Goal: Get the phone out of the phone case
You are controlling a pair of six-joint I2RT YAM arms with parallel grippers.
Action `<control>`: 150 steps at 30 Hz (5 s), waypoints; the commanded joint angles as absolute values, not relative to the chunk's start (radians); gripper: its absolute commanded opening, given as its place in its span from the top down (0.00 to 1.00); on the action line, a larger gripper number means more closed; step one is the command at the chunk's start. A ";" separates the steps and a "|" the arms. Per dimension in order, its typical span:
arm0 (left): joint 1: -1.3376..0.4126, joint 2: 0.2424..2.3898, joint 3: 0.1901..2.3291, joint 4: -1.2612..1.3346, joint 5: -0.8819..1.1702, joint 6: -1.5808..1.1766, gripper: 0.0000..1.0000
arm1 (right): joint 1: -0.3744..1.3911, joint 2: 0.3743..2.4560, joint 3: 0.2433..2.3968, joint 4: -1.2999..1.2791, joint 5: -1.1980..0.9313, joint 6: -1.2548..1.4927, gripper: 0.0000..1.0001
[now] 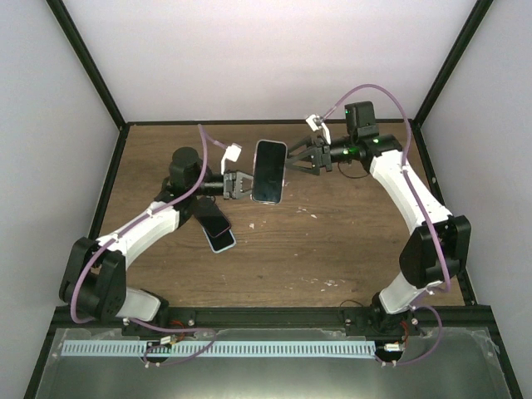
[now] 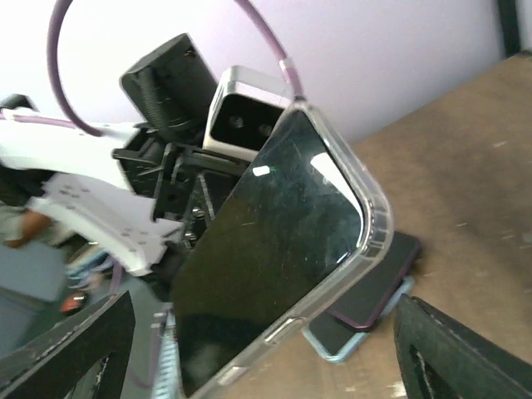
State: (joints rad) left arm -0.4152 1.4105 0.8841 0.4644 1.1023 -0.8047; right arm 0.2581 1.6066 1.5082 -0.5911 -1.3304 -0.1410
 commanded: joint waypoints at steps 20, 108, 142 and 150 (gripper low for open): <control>-0.345 1.512 1.007 0.212 0.786 -1.231 1.00 | 0.590 1.328 1.236 -0.222 -0.282 -0.441 0.26; -0.319 1.521 0.999 -0.025 0.564 -1.038 1.00 | 0.764 1.308 1.348 -0.275 0.026 -0.540 0.99; -0.664 2.130 1.450 0.227 0.548 -0.932 1.00 | 0.420 1.129 1.232 -0.257 0.074 -0.505 0.99; -0.668 2.313 1.646 0.203 0.580 -0.898 1.00 | 0.396 1.102 1.197 -0.274 0.063 -0.502 0.99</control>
State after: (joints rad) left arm -0.6662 2.2490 1.5650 0.1890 0.5602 -0.9119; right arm 0.4076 1.1454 1.2022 -0.3141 0.0711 -0.5140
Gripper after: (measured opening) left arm 0.102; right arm 0.046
